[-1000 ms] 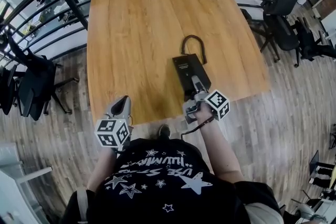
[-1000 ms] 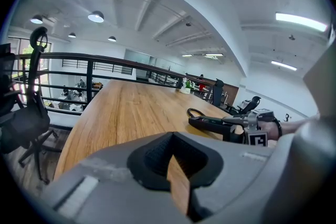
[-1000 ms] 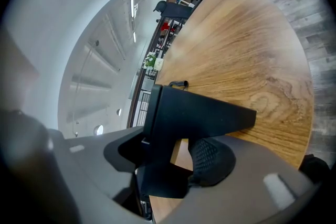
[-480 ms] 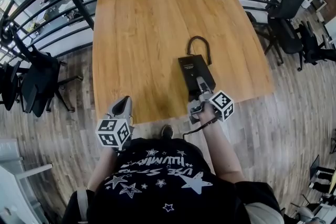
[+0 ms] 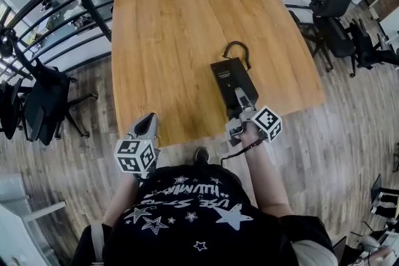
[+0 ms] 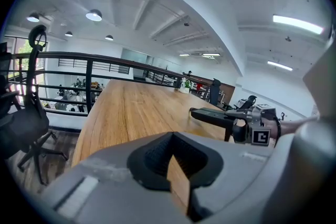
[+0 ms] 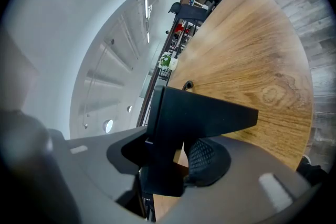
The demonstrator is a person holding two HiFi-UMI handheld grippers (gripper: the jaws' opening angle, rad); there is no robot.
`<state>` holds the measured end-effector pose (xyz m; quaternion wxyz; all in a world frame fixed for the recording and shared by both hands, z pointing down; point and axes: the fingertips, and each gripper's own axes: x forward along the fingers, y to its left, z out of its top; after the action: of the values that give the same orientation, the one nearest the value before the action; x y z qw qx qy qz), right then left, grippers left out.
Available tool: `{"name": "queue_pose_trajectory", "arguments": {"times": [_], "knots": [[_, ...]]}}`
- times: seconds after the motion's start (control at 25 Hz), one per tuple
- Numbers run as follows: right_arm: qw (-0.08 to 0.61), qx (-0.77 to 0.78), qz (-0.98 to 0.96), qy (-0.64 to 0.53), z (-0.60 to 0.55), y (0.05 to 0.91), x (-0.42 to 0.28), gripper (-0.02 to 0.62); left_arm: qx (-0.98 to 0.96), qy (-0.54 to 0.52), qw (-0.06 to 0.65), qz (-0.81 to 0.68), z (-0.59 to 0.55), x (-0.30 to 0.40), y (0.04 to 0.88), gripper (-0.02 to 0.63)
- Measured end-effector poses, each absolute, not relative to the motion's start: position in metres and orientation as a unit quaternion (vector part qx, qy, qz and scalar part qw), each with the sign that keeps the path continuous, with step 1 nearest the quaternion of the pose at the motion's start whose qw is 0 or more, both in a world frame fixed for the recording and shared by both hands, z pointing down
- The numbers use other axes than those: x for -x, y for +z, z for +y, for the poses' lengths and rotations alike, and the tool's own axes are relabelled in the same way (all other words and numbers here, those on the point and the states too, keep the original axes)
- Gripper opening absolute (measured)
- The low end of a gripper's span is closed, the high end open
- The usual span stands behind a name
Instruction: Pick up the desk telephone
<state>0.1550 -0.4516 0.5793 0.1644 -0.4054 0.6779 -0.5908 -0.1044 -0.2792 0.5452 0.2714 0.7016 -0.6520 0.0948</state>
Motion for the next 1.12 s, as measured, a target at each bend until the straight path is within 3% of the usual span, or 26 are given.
{"name": "queue_pose_trajectory", "arguments": {"times": [1.12], "knots": [[0.239, 0.435, 0.673, -0.549, -0.282, 0.52, -0.097, 0.189, -0.769, 0.082, 0.262, -0.577, -0.178, 0.184, 0.531, 0.002]]}}
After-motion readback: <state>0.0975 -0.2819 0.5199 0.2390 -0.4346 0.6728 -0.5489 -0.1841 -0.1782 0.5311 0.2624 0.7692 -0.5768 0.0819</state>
